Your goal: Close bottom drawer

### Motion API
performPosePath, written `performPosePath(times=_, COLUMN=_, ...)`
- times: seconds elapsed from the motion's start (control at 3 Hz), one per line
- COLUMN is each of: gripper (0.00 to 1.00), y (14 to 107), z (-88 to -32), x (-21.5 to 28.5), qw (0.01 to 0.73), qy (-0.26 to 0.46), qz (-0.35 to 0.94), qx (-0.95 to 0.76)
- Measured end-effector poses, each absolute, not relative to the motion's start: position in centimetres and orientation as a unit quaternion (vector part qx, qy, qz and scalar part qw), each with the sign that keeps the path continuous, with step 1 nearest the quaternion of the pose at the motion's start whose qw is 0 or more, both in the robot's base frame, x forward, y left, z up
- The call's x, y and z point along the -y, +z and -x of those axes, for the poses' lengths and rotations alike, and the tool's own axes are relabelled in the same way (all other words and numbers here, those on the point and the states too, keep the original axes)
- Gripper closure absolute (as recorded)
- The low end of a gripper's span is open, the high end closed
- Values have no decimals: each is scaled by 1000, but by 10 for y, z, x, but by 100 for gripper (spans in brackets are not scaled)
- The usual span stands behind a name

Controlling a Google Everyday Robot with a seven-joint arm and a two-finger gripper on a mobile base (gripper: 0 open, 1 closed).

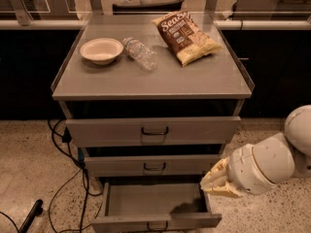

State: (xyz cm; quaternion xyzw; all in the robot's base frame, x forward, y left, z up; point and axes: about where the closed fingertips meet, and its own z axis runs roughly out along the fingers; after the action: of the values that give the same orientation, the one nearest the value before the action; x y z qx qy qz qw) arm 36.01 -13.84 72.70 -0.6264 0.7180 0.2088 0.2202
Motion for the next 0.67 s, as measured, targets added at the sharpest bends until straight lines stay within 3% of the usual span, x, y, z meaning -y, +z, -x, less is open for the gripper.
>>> performPosePath(times=0.33, gripper=95, y=727, z=-360, x=138, qw=220, qy=209, qz=626, qx=-718)
performPosePath(times=0.67, gripper=100, y=721, z=-358, x=127, qw=227, qy=216, qz=627, qx=-713)
